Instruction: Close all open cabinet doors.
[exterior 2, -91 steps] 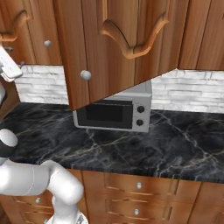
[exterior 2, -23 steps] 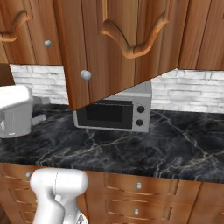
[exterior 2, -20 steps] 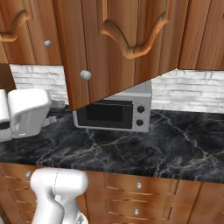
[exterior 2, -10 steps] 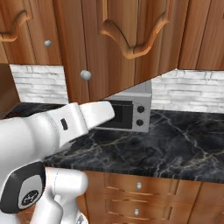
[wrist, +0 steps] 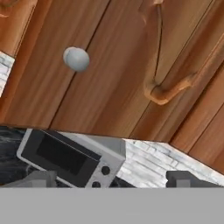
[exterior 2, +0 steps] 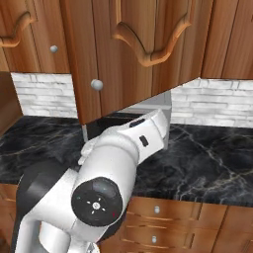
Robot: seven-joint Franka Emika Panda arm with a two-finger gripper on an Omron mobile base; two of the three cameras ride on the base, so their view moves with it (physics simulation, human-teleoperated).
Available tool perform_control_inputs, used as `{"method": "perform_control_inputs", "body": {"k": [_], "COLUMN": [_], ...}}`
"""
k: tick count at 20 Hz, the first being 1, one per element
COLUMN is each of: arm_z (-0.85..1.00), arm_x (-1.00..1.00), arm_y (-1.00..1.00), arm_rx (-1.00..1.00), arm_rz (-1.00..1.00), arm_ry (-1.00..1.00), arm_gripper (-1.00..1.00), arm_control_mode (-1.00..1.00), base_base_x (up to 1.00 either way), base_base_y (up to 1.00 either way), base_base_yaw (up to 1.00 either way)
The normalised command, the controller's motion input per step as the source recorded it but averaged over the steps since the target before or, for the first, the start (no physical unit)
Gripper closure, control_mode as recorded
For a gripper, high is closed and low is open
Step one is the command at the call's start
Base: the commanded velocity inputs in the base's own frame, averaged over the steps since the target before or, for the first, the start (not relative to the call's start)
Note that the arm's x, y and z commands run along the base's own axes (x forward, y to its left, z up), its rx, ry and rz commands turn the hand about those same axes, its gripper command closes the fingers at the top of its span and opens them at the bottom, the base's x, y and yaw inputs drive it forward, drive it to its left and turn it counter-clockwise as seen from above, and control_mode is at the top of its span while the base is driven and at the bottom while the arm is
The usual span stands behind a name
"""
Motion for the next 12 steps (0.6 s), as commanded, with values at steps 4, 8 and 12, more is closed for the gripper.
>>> {"method": "perform_control_inputs", "body": {"k": [4,8,12], "arm_z": [0.0,0.0,0.0], "arm_x": [0.48,0.45,0.37], "arm_y": [0.0,0.03,0.18], "arm_rx": [0.11,0.1,0.09], "arm_rz": [0.4,0.38,0.29], "arm_ry": [-0.05,-0.03,-0.02], "arm_gripper": [-1.0,-1.0,-1.0], "arm_control_mode": [-1.0,-1.0,-1.0], "base_base_x": [0.0,0.0,0.0], "base_base_y": [0.0,0.0,0.0], "base_base_yaw": [0.0,0.0,0.0]}}
